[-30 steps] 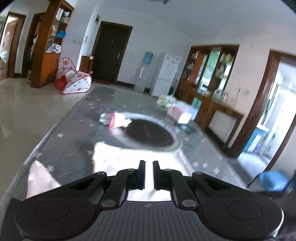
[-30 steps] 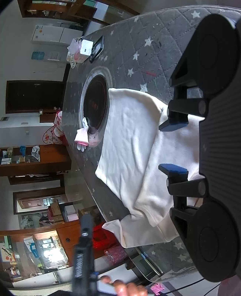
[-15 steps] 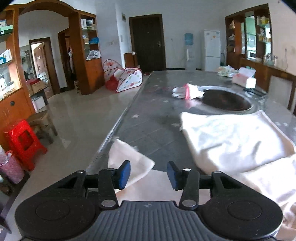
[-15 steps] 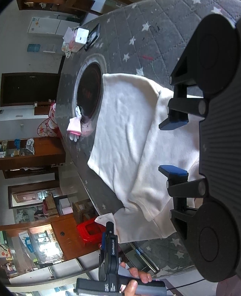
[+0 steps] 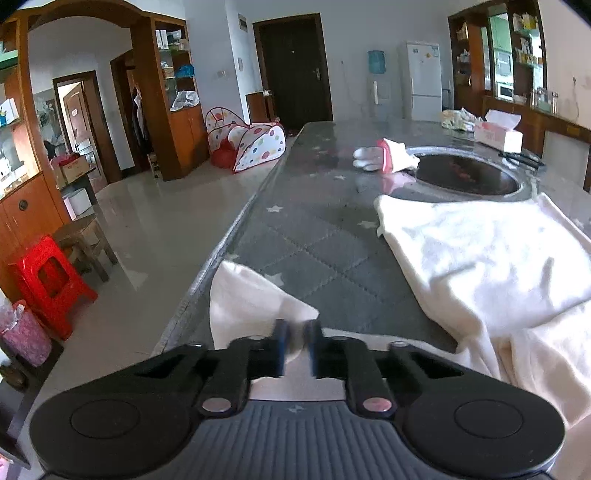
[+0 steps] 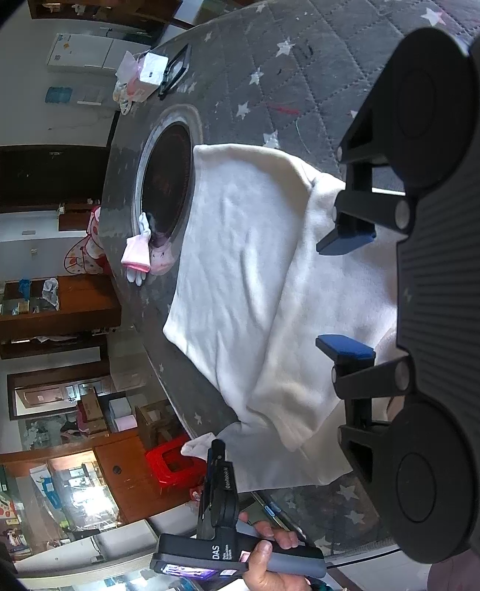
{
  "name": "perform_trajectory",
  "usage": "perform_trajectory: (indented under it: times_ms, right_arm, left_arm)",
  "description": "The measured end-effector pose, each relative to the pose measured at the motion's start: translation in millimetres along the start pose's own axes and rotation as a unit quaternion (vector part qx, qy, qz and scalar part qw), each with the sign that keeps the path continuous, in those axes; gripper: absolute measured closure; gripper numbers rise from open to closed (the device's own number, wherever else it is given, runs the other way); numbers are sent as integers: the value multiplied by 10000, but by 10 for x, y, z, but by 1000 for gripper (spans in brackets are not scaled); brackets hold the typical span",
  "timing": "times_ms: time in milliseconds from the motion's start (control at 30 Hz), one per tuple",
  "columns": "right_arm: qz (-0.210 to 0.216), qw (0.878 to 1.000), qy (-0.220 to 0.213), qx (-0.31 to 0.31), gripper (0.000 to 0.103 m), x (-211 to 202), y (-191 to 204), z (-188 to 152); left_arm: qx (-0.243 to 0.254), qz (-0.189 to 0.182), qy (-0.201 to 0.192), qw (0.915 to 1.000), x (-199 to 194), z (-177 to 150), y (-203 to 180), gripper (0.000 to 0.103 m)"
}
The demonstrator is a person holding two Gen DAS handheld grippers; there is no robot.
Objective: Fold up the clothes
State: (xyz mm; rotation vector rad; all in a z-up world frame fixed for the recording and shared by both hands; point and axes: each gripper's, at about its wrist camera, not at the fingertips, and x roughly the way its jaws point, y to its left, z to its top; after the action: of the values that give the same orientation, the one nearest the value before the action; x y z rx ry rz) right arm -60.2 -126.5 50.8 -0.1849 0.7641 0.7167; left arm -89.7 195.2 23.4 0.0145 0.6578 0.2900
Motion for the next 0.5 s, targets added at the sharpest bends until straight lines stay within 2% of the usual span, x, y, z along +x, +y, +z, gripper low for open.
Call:
perform_trajectory:
  times_ms: [133, 267, 500]
  right_arm:
    - [-13, 10000, -43, -1, 55, -29, -3, 7]
    - [-20, 9999, -121, -5, 55, -80, 0, 14]
    - [-99, 9994, -316, 74, 55, -230, -57, -2]
  left_arm:
    - [-441, -387, -163, 9981, -140, 100, 110, 97]
    - [-811, -963, -291, 9916, -360, 236, 117, 97]
    - [-1039, -2171, -434, 9696, -771, 495, -212, 97]
